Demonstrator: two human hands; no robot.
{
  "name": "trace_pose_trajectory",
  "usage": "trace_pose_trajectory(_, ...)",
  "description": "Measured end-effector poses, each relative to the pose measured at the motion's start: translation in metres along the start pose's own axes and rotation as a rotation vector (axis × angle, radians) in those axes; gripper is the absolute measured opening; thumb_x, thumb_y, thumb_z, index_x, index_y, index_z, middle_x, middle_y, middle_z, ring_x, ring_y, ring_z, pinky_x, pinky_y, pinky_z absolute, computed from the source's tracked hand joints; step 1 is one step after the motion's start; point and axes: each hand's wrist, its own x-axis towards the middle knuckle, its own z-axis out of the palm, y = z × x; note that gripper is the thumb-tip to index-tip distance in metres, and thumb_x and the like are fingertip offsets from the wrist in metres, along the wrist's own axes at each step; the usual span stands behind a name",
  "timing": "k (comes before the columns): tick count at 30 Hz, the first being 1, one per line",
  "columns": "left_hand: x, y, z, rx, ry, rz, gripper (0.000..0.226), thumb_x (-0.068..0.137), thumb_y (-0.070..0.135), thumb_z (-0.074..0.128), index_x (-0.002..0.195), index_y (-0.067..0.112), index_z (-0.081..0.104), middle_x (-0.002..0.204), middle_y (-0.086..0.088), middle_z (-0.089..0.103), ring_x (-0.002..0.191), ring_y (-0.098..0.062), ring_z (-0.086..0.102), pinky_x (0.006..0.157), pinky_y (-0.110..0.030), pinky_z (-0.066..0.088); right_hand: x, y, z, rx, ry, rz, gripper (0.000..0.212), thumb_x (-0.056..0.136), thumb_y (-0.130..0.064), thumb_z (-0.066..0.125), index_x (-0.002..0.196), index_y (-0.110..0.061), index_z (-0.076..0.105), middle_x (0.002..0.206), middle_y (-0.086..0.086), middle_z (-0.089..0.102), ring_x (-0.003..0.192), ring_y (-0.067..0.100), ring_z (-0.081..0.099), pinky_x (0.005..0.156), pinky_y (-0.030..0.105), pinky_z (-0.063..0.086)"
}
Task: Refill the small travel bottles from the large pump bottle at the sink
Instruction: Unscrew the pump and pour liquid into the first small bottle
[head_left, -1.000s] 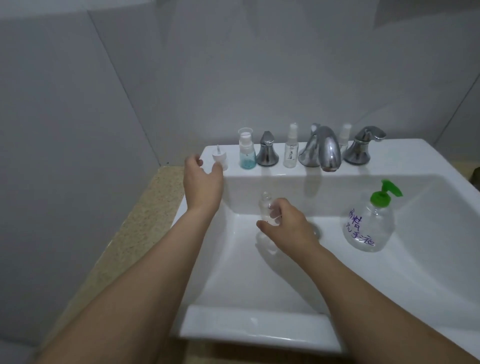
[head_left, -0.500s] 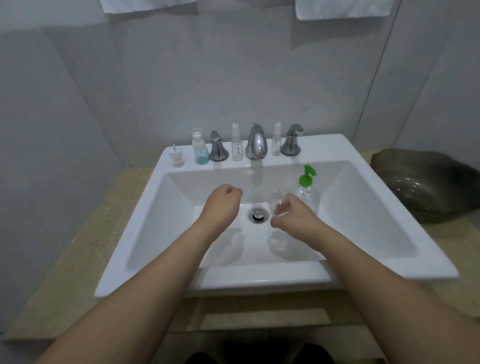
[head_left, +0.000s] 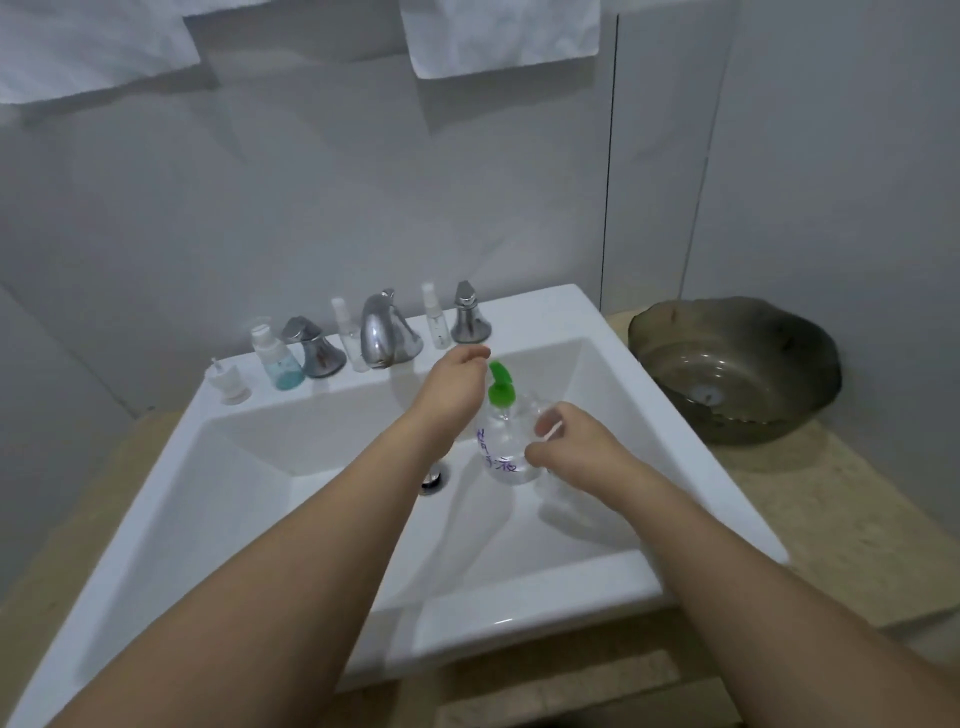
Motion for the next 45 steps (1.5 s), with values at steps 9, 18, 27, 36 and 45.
trace_pose_trajectory(9, 0.019, -0.012, 0.01, 0.157, -0.126, 0.145, 0.017, 0.101, 0.02, 0.041, 0.1, 0.02, 0.058, 0.11, -0.005, 0.067, 0.087, -0.016, 0.058, 0.078, -0.031, 0.045, 0.022, 0.002, -0.001, -0.127, 0.009, -0.059, 0.027, 0.075, -0.024, 0.063, 0.099, -0.023, 0.051, 0.091, -0.003, 0.057, 0.074, 0.017, 0.057, 0.063, 0.03, 0.043)
trace_pose_trajectory(18, 0.029, -0.002, 0.008, 0.192, -0.108, 0.019, 0.026, 0.098, 0.034, 0.048, 0.093, 0.011, 0.06, 0.1, -0.012, 0.068, 0.081, -0.024, 0.059, 0.075, -0.036, 0.049, 0.028, 0.003, -0.001, -0.163, 0.018, -0.115, 0.029, 0.075, -0.024, 0.062, 0.101, -0.024, 0.049, 0.09, 0.0, 0.058, 0.076, 0.02, 0.058, 0.071, 0.036, 0.05)
trace_pose_trajectory(27, 0.044, 0.024, 0.019, 0.248, -0.055, -0.376, 0.042, 0.096, 0.041, 0.031, 0.097, 0.009, 0.058, 0.089, -0.01, 0.063, 0.084, -0.029, 0.058, 0.086, -0.04, 0.045, 0.028, 0.001, -0.003, -0.263, 0.105, -0.24, 0.033, 0.076, -0.03, 0.062, 0.105, -0.027, 0.046, 0.091, -0.005, 0.054, 0.082, 0.02, 0.057, 0.07, 0.034, 0.047)
trace_pose_trajectory(36, 0.043, 0.031, 0.021, 0.406, -0.134, -0.504, 0.04, 0.084, 0.032, 0.035, 0.088, 0.008, 0.066, 0.085, -0.011, 0.072, 0.088, -0.032, 0.067, 0.098, -0.05, 0.041, 0.036, 0.003, -0.001, -0.34, 0.181, -0.332, 0.032, 0.079, -0.037, 0.062, 0.106, -0.028, 0.047, 0.087, -0.009, 0.051, 0.081, 0.018, 0.054, 0.066, 0.031, 0.041)
trace_pose_trajectory(45, 0.042, 0.034, 0.029, 0.419, -0.151, -0.512, 0.043, 0.083, 0.036, 0.034, 0.094, 0.005, 0.061, 0.094, -0.016, 0.068, 0.089, -0.034, 0.064, 0.096, -0.05, 0.043, 0.04, 0.0, -0.004, -0.452, 0.244, -0.404, 0.034, 0.08, -0.036, 0.058, 0.106, -0.023, 0.039, 0.081, -0.007, 0.051, 0.076, 0.021, 0.053, 0.065, 0.033, 0.041)
